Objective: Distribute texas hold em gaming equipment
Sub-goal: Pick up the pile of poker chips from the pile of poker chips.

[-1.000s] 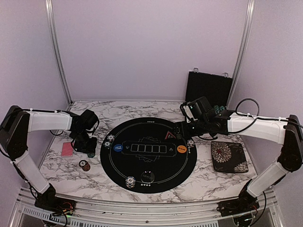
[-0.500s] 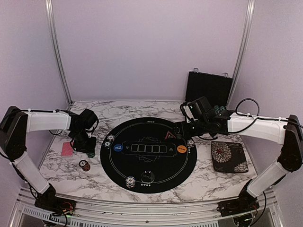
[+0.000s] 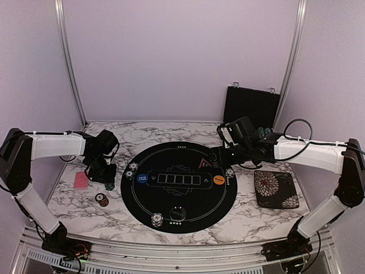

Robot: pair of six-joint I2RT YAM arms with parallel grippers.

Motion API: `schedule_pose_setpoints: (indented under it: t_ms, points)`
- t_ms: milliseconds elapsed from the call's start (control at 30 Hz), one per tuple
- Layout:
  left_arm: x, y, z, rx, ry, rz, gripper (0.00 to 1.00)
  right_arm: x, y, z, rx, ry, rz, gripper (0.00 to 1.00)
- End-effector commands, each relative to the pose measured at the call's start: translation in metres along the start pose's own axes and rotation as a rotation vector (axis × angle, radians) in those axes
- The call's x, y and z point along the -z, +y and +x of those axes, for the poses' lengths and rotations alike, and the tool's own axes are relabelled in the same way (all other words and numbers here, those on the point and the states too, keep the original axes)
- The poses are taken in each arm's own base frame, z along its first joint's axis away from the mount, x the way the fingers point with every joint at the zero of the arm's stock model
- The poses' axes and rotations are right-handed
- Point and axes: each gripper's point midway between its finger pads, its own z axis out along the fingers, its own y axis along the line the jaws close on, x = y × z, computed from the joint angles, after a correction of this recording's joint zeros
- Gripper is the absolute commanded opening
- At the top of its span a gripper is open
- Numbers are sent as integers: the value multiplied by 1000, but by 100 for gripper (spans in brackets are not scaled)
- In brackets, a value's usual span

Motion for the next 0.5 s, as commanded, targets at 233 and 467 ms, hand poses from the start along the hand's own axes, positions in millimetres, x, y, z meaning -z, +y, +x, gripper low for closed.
schedule_pose_setpoints:
  t_ms: [233, 467]
  points:
    - [25, -37, -15, -45, -55, 17, 41, 3, 4, -6, -6, -37, -11, 89]
    - [36, -80, -24, -96, -80, 40, 41, 6, 0, -4, -5, -46, -17, 89]
